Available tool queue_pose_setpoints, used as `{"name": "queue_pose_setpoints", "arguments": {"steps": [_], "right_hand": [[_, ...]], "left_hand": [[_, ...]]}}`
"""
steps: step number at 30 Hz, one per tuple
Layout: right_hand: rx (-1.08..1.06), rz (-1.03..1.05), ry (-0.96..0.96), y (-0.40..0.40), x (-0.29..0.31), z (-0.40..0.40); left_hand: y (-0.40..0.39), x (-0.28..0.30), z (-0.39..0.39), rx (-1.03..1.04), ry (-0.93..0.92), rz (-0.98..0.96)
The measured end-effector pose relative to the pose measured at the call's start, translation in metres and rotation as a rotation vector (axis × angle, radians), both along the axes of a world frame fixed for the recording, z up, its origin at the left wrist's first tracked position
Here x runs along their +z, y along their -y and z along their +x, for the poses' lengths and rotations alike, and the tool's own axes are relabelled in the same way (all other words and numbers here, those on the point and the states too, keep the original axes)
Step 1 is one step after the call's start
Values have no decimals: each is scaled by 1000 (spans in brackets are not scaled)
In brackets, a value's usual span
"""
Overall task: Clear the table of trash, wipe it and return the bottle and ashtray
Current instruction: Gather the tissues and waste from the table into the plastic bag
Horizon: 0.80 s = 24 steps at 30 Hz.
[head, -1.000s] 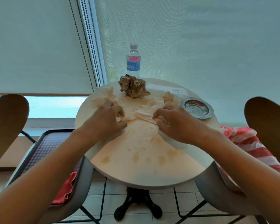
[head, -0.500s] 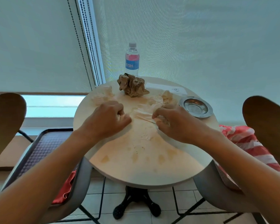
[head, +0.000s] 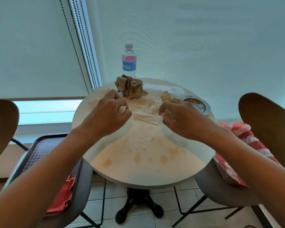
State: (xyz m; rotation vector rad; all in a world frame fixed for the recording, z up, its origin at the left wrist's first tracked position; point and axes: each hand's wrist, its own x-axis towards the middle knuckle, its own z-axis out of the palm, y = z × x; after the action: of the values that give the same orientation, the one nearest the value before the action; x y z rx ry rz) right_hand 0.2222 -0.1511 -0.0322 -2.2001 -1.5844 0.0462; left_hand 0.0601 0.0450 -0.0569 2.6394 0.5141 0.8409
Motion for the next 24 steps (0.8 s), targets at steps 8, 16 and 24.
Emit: {"name": "queue_pose_setpoints", "arguments": {"steps": [8,16,24], "right_hand": [[-61,35,75,25,5,3],[-51,138,59,81,12,31],[-69,100,2,168,10,86]], "left_hand": [[31,22,18,-194,10,5],[89,33,54,-301,21,13],[169,32,118,-373,-27,47]]}}
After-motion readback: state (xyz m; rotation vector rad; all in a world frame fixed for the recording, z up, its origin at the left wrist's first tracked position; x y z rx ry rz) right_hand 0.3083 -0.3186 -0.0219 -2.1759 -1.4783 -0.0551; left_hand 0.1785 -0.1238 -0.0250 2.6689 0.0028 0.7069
